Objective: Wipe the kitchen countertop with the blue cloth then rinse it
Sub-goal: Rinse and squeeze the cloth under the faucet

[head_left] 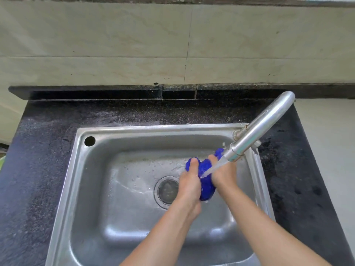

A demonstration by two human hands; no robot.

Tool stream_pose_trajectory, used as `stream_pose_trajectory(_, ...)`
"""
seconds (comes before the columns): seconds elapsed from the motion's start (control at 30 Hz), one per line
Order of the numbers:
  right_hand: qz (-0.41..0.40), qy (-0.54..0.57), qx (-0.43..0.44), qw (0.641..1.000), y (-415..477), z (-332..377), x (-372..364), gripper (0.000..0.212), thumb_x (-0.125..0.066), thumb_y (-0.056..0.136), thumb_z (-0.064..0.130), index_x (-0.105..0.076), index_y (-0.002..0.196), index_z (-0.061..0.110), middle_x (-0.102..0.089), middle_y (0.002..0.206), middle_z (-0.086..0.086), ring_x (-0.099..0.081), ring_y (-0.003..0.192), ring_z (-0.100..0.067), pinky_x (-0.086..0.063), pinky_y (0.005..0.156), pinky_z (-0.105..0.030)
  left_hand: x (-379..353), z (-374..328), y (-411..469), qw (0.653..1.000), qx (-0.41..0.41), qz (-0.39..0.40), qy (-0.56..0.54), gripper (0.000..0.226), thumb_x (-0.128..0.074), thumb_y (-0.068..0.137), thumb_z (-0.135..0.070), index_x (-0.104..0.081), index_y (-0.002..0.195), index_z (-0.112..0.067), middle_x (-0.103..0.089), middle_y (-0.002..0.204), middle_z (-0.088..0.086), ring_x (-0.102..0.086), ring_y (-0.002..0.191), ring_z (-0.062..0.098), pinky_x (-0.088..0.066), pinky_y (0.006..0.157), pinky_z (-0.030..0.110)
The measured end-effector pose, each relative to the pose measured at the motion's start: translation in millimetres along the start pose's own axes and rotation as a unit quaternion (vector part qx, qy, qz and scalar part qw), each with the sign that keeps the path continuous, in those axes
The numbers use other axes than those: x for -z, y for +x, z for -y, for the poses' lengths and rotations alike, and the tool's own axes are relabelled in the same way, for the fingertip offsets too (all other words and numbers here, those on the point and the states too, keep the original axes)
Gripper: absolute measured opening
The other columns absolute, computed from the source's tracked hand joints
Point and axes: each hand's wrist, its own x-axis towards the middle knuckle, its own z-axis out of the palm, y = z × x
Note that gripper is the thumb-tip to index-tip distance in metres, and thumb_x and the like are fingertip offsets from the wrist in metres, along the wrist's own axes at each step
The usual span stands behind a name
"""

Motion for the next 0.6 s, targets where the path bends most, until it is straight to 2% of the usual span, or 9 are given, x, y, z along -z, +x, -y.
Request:
stream_pose_trajectory(0.03, 0.004, 0.018, 0.027, 0.999, -15, 0, -6, 0.013, -0.050, 0.067, 0.028, -0.042, 0.077, 0.029, -0.047, 0.065, 0.011, -0.048, 0.068, -0.020, -0.042, 0.069, -0.037, 3, -7, 0, 1.000, -0.002, -0.004, 0.004, 0.040, -0.046, 0.098, -0.048, -0.061, 0.080, -0.016, -0.068, 0.076, 0.006, -0.063, 0.063, 0.021, -0.051, 0.062, 0.030)
stream_pose_trajectory(0.1, 0.036, 0.049, 0.116, 0.991, -64, 2, -14, 0.016, -0.053, 0.075, 0.042, -0.048, 0.081, 0.028, -0.057, 0.065, 0.008, -0.055, 0.066, -0.015, -0.046, 0.068, -0.031, 13, -21, 5, 1.000, 0.019, -0.004, -0.017, 0.048, -0.041, 0.097, -0.057, -0.057, 0.080, -0.015, -0.064, 0.063, 0.007, -0.060, 0.048, 0.020, -0.048, 0.051, 0.024)
stream_pose_trajectory(0.17, 0.034, 0.027, 0.163, 0.986, -83, 7, -16, 0.027, -0.047, 0.079, 0.057, -0.053, 0.072, 0.032, -0.059, 0.061, 0.005, -0.058, 0.066, -0.017, -0.045, 0.064, -0.033, 15, -23, 6, 1.000, 0.008, -0.011, -0.027, 0.046, -0.043, 0.098, -0.051, -0.055, 0.079, -0.012, -0.059, 0.050, 0.005, -0.057, 0.041, 0.017, -0.046, 0.045, 0.021)
stream_pose_trajectory(0.23, -0.047, 0.005, 0.075, 0.996, -45, 14, -14, 0.037, -0.046, 0.086, 0.055, -0.052, 0.060, 0.029, -0.051, 0.055, 0.004, -0.056, 0.066, -0.027, -0.041, 0.062, -0.038, 7, -13, -3, 1.000, 0.001, -0.001, 0.025, 0.040, -0.044, 0.099, -0.043, -0.062, 0.079, -0.013, -0.065, 0.057, 0.004, -0.061, 0.051, 0.019, -0.048, 0.054, 0.023)
stream_pose_trajectory(0.3, -0.065, 0.061, -0.030, 0.996, -13, 24, -8, 0.035, -0.051, 0.092, 0.043, -0.049, 0.062, 0.025, -0.052, 0.062, 0.003, -0.055, 0.069, -0.028, -0.038, 0.065, -0.034, 0, -3, -7, 0.999, 0.005, -0.002, 0.045, 0.032, -0.046, 0.098, -0.037, -0.064, 0.085, -0.014, -0.068, 0.069, 0.007, -0.061, 0.056, 0.021, -0.047, 0.057, 0.027)
stream_pose_trajectory(0.4, -0.014, 0.077, 0.050, 0.996, -48, 14, -18, 0.041, -0.048, 0.094, 0.045, -0.051, 0.061, 0.021, -0.055, 0.060, 0.004, -0.053, 0.063, -0.019, -0.039, 0.063, -0.035, 7, -14, 1, 0.998, -0.017, -0.028, 0.044, 0.037, -0.044, 0.099, -0.043, -0.063, 0.090, -0.012, -0.068, 0.081, 0.013, -0.061, 0.061, 0.023, -0.049, 0.057, 0.026)
stream_pose_trajectory(0.47, 0.027, 0.085, 0.100, 0.991, -78, 10, -22, 0.048, -0.044, 0.091, 0.053, -0.054, 0.058, 0.020, -0.058, 0.056, 0.002, -0.055, 0.059, -0.018, -0.044, 0.062, -0.038, 13, -20, 2, 0.999, -0.017, -0.025, 0.031, 0.042, -0.041, 0.100, -0.044, -0.060, 0.083, -0.011, -0.064, 0.066, 0.008, -0.060, 0.053, 0.020, -0.048, 0.053, 0.024)
stream_pose_trajectory(0.53, -0.009, 0.071, 0.092, 0.993, -59, 9, -19, 0.052, -0.049, 0.093, 0.045, -0.049, 0.048, 0.019, -0.051, 0.047, 0.003, -0.050, 0.051, -0.021, -0.042, 0.056, -0.041, 12, -14, -7, 0.997, -0.004, 0.009, 0.072, 0.041, -0.045, 0.099, -0.040, -0.058, 0.071, -0.013, -0.057, 0.048, 0.003, -0.055, 0.040, 0.017, -0.043, 0.043, 0.019)
stream_pose_trajectory(0.6, -0.049, 0.039, 0.045, 0.997, -25, 15, -12, 0.050, -0.053, 0.093, 0.037, -0.045, 0.047, 0.020, -0.047, 0.048, 0.003, -0.050, 0.055, -0.024, -0.044, 0.057, -0.045, 10, -4, -15, 0.993, -0.021, 0.029, 0.116, 0.032, -0.054, 0.094, -0.034, -0.062, 0.070, -0.013, -0.060, 0.051, 0.004, -0.056, 0.042, 0.017, -0.043, 0.043, 0.019)
